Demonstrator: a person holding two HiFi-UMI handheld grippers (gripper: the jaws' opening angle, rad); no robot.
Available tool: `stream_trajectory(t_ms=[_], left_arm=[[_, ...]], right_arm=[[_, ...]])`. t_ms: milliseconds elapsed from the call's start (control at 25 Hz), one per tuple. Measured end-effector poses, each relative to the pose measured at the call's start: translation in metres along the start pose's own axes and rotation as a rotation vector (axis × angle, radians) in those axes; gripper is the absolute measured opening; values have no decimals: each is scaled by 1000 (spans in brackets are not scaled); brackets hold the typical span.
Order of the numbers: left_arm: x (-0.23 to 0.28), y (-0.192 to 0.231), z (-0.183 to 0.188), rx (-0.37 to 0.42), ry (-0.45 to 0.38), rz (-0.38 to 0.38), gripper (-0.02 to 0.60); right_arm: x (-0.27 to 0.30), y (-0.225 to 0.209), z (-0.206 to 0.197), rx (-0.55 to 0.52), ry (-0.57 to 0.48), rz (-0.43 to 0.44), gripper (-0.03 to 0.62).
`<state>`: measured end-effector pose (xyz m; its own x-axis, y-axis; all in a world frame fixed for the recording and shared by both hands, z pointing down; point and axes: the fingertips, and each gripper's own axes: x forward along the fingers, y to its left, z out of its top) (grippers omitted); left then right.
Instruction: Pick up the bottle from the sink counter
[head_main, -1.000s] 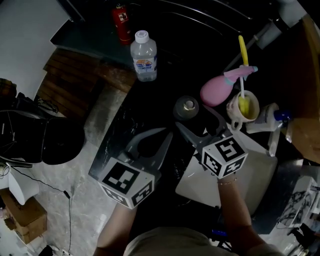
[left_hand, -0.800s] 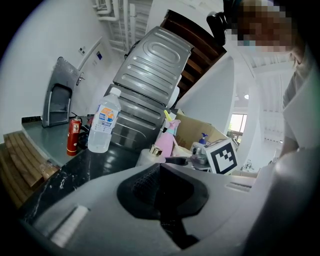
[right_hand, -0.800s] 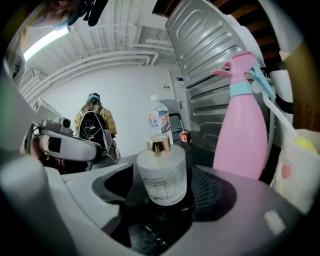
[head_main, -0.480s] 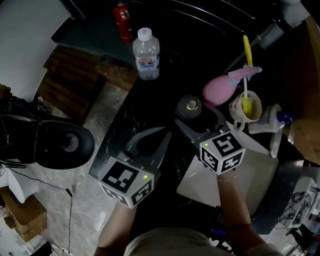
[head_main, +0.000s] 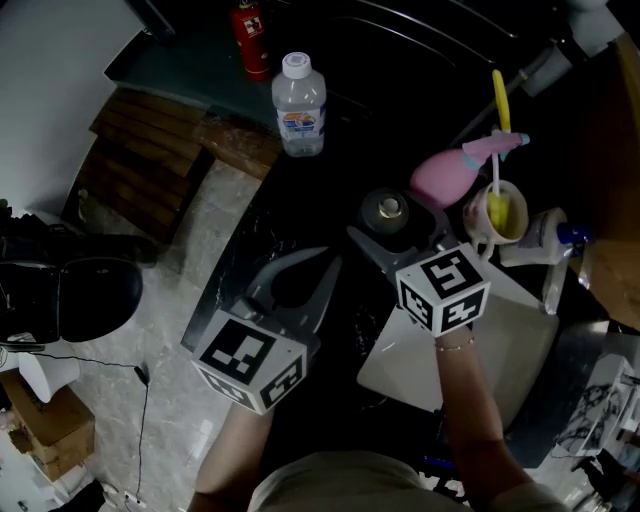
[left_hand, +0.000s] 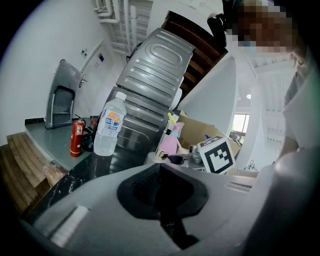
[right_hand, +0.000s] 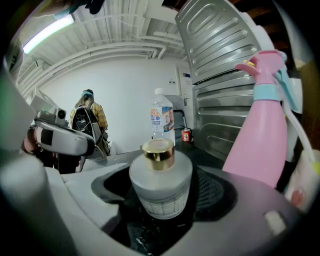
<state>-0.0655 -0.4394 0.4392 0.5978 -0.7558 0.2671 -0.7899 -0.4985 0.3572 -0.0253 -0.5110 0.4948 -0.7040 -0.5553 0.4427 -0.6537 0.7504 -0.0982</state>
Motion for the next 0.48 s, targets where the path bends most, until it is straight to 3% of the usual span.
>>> stream_trajectory(t_ms=[480], left_arm=[[-3, 6, 4, -8, -17, 9, 6]], right_arm=[[14, 1, -8, -3, 65, 26, 359]])
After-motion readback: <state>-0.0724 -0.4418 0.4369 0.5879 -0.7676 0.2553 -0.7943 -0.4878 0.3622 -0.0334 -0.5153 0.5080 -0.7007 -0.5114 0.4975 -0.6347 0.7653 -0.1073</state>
